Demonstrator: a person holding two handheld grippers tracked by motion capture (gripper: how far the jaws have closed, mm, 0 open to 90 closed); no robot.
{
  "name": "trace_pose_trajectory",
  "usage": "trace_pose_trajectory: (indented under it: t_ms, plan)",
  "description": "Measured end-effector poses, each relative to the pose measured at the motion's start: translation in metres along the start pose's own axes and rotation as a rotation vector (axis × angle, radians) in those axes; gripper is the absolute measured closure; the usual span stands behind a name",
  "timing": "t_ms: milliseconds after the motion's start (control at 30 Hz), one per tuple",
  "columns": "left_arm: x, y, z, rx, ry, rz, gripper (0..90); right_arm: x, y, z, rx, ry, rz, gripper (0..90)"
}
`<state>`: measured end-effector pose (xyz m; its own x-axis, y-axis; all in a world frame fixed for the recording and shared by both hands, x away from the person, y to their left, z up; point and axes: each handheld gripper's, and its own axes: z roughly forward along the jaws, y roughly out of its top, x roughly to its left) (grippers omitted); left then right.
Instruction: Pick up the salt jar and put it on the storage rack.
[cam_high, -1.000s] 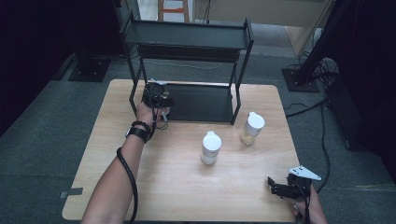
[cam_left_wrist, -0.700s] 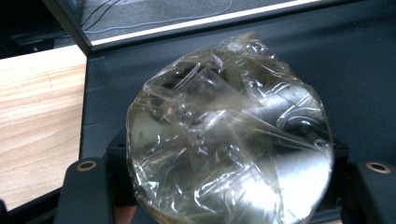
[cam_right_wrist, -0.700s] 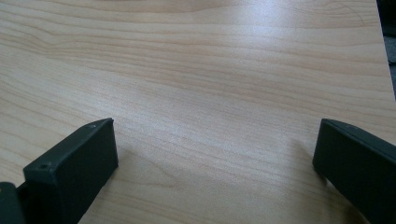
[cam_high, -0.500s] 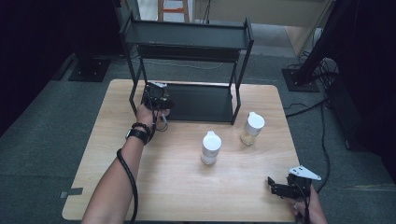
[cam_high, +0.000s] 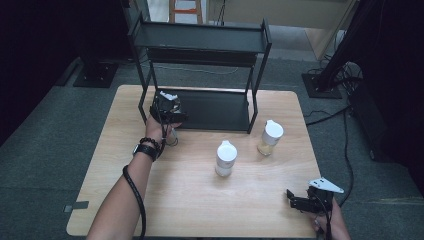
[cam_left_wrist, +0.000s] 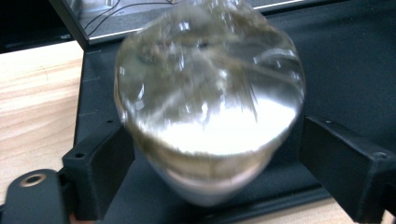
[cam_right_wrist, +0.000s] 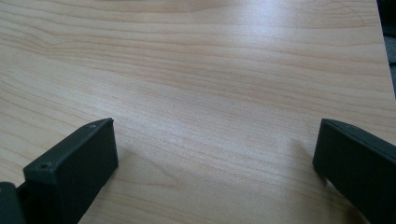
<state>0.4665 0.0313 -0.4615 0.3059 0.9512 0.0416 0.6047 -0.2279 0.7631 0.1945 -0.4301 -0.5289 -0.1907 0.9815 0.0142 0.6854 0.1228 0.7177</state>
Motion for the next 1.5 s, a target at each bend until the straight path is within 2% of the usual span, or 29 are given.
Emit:
trace_pose_trajectory:
  t_ms: [33, 133, 200, 333, 500, 767, 1000, 1067, 1167, 1500]
  plan:
    - [0.000, -0.002, -0.001, 0.000, -0.005, 0.002, 2.9, 0.000, 0.000, 0.000, 0.000, 0.000, 0.000, 0.0]
    - [-0.001, -0.009, -0.004, -0.004, -0.006, 0.004, 0.0, 0.000, 0.000, 0.000, 0.000, 0.000, 0.000, 0.0]
    - [-0.002, -0.014, -0.006, -0.001, -0.024, 0.003, 0.0, 0.000, 0.000, 0.000, 0.000, 0.000, 0.000, 0.0]
    - [-0.002, -0.025, -0.008, 0.003, -0.029, 0.012, 0.0, 0.000, 0.000, 0.000, 0.000, 0.000, 0.000, 0.0]
    - [0.001, -0.035, -0.010, 0.006, -0.031, -0.020, 0.0, 0.000, 0.000, 0.000, 0.000, -0.001, 0.001, 0.0]
    - [0.004, -0.052, -0.014, 0.008, -0.021, -0.009, 0.0, 0.000, 0.000, 0.000, 0.000, 0.000, 0.001, 0.0]
    - [0.003, -0.061, -0.019, -0.032, -0.012, -0.010, 0.0, 0.000, 0.000, 0.000, 0.000, 0.001, -0.001, 0.0]
    - [0.002, -0.065, -0.019, -0.034, -0.002, -0.009, 0.0, 0.000, 0.000, 0.000, -0.001, 0.001, -0.002, 0.0]
    - [0.000, -0.071, -0.018, -0.037, -0.010, -0.021, 0.0, 0.000, 0.000, 0.000, -0.001, 0.001, -0.003, 0.0]
    - [-0.004, -0.085, -0.012, -0.001, -0.001, -0.035, 0.0, 0.000, 0.000, 0.000, -0.001, 0.001, -0.003, 0.0]
